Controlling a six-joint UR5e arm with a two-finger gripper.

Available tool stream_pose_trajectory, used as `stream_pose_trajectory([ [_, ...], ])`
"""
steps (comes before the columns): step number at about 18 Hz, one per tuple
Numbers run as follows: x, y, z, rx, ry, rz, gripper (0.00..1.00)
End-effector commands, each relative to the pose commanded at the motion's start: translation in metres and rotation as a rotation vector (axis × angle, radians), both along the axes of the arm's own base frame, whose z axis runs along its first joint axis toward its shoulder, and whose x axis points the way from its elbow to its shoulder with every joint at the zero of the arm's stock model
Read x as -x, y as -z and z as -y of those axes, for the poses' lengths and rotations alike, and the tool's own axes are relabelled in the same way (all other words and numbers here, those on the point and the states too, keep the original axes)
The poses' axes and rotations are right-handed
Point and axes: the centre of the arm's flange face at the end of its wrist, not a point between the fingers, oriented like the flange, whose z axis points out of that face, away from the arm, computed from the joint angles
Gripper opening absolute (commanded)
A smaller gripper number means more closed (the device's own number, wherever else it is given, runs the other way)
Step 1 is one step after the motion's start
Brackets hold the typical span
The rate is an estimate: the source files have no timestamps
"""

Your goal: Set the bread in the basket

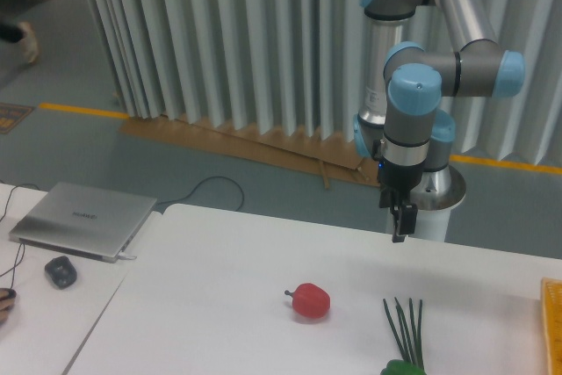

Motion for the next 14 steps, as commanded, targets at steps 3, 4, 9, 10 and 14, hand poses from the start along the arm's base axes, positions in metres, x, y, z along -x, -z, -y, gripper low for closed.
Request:
stream_pose_trajectory([
  [3,0.0003,0.0015,-0.0001,0.003,-0.002,0.001,1.0],
  [4,0.0004,0.0015,0.0,0.004,-0.002,0.0,1.0],
  [9,0.0015,0.0039,0.0002,0.019,-0.002,-0.01,1.0],
  [10,0.0017,0.0038,0.0002,0.019,-0.002,-0.012,1.0],
  [14,0.0021,0.0047,0.0001,0.023,-0.002,-0.012,1.0],
])
